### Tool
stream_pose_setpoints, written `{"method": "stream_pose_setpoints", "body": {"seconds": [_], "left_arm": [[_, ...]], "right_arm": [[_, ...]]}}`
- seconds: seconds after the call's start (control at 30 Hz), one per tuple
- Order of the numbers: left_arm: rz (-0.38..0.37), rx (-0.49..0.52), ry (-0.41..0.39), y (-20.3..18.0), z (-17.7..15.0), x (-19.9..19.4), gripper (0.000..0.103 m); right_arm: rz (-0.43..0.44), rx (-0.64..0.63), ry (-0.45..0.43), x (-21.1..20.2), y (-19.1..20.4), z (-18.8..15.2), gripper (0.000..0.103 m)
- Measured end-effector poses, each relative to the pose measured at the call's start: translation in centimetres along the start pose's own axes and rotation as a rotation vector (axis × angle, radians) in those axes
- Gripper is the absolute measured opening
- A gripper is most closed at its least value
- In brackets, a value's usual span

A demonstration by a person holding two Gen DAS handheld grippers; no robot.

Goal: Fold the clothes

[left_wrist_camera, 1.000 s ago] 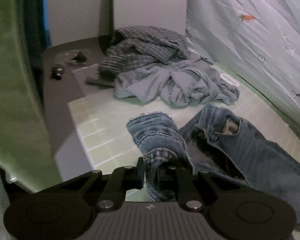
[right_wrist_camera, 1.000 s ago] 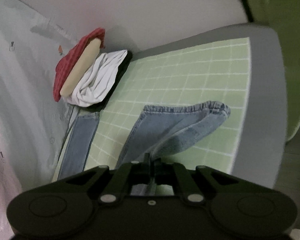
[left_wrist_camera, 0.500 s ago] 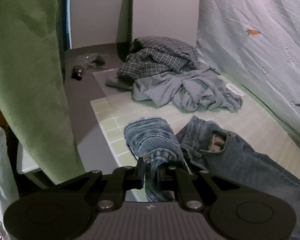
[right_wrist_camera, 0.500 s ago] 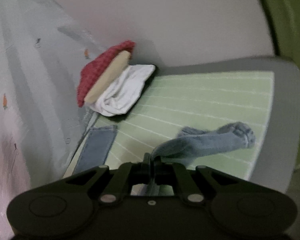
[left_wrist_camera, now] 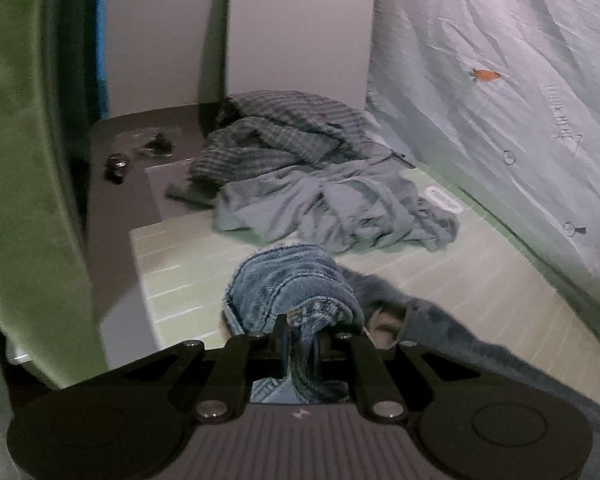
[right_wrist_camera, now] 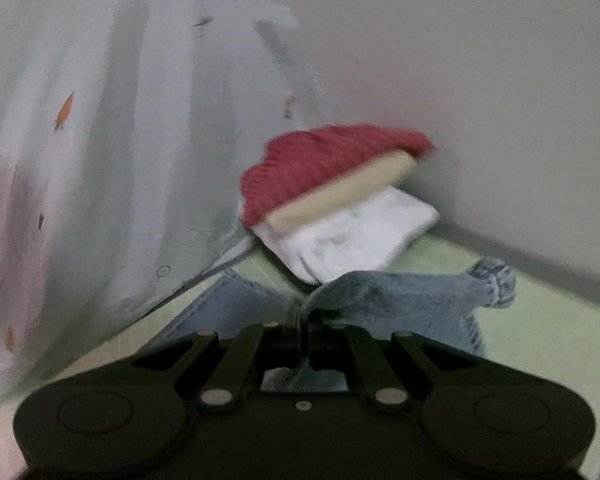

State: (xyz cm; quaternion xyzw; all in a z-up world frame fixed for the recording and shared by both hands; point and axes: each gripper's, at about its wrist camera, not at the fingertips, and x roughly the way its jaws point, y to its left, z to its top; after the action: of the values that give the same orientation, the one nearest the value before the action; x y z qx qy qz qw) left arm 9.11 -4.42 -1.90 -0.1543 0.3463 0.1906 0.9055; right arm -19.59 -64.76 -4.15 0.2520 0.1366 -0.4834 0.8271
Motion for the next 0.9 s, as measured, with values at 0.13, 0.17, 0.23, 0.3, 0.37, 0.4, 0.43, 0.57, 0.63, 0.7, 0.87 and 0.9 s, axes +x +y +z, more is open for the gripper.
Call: {"method": "stream_pose_setpoints", "body": {"seconds": [0.13, 0.17, 0.23, 0.3, 0.37, 0.4, 0.43, 0.57, 0.63, 0.7, 0.87, 0.9], "left_arm": [[-0.013, 0.036, -0.016, -3.1, 1.5, 1.5, 0.012], [-0.016, 0.042, -0.02, -3.9, 1.9, 2.0, 0.012], [-0.014, 0.022, -0.023, -5.3, 2.8, 3.9, 0.013], [-0.011, 0.004, -0.022, -6.8, 3.7, 6.0, 0.013], [0.009, 0.015, 0.014, -8.5, 4.4, 8.5, 0.017], [0.023, 0.037, 0.024, -9.2, 4.1, 8.8, 0.019], [0.036, 0.059, 0.035, -9.9, 3.8, 9.0, 0.024], [0.091, 0.146, 0.077, -12.8, 2.6, 10.2, 0.049], [0.118, 0.189, 0.098, -14.2, 2.0, 10.7, 0.07], [0.125, 0.227, 0.105, -14.8, 1.1, 10.7, 0.072], [0.142, 0.347, 0.099, -15.6, -0.4, 10.2, 0.072], [0.149, 0.364, 0.097, -15.8, -0.5, 10.1, 0.073]], "right_arm": [[0.024, -0.058, -0.031, 5.1, 4.6, 2.6, 0.003], [0.038, -0.071, -0.031, 6.9, 5.9, 3.3, 0.003], [0.067, -0.11, -0.024, 10.7, 8.9, 4.3, 0.003], [0.112, -0.168, -0.009, 15.1, 12.4, 5.1, 0.003], [0.15, -0.241, 0.008, 19.2, 15.9, 5.4, 0.003], [0.157, -0.281, 0.021, 21.2, 17.5, 5.3, 0.008], [0.157, -0.324, 0.045, 23.1, 19.1, 5.0, 0.012], [0.069, -0.435, 0.08, 26.0, 21.7, 1.7, 0.076], [0.022, -0.453, 0.093, 25.4, 20.0, -0.7, 0.084], [-0.027, -0.471, 0.126, 24.8, 17.9, -3.3, 0.084], [-0.165, -0.393, 0.244, 24.5, 11.6, -7.2, 0.084], [-0.184, -0.37, 0.256, 24.5, 10.7, -7.5, 0.085]]}}
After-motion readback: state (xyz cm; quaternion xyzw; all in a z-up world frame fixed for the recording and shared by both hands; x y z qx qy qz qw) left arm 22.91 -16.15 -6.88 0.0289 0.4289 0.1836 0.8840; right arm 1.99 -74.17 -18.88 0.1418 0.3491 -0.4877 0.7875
